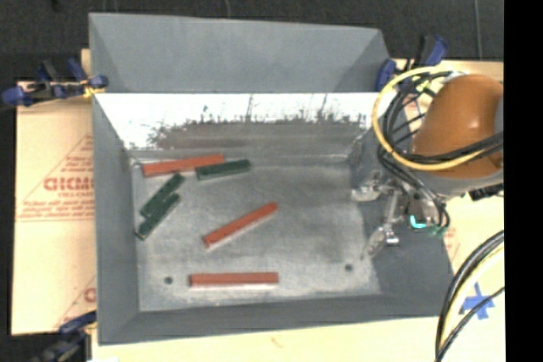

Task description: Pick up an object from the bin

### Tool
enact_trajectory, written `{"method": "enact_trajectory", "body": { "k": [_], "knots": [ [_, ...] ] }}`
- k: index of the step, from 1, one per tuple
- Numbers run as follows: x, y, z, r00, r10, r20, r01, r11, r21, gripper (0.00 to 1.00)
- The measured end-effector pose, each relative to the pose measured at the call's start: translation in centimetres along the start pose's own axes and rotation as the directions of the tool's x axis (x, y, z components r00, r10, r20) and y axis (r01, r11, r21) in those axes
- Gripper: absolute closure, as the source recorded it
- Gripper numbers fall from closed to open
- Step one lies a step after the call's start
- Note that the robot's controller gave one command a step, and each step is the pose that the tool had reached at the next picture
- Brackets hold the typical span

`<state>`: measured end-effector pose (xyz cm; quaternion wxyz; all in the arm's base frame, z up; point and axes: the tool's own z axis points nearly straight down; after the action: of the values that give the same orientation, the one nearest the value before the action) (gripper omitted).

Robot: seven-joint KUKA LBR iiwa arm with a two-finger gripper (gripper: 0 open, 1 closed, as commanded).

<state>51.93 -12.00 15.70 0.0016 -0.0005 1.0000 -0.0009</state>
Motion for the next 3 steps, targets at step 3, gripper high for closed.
{"method": "enact_trajectory", "body": {
  "k": [3],
  "knots": [
    [-4.1,8.0,4.4,0.990,-0.141,-0.004,0.141,0.990,-0.003,0.00]
  ]
}}
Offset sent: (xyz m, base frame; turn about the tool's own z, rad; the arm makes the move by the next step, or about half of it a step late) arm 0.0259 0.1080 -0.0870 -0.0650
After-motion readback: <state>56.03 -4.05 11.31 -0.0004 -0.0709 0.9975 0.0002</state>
